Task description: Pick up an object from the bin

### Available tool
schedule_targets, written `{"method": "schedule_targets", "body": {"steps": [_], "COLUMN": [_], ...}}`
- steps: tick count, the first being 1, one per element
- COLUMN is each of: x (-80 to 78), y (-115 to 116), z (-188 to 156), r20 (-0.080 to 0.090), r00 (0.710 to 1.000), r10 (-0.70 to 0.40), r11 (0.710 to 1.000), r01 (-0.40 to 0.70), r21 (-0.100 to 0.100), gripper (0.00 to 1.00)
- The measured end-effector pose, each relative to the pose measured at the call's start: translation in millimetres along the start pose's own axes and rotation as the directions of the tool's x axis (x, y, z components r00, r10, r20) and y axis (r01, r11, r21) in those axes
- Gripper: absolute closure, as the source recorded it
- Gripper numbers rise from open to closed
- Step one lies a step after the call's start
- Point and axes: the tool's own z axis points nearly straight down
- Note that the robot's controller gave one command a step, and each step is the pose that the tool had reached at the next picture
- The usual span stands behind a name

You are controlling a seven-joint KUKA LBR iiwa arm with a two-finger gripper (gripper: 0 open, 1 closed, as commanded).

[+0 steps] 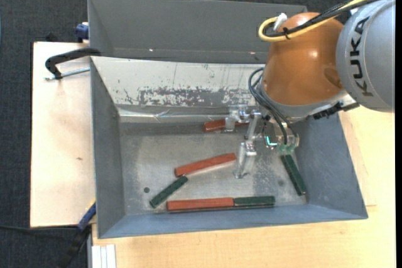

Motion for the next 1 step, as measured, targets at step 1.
{"method": "schedule_targets", "body": {"steps": [1], "x": [-1.4], "y": [-0.2], "z": [-2.8], "r20": [0.006], "r00": [1.000], "r10": [0.001], "r11": [1.000], "r01": [-0.001], "r21": [0.000], "gripper": [0.00]}}
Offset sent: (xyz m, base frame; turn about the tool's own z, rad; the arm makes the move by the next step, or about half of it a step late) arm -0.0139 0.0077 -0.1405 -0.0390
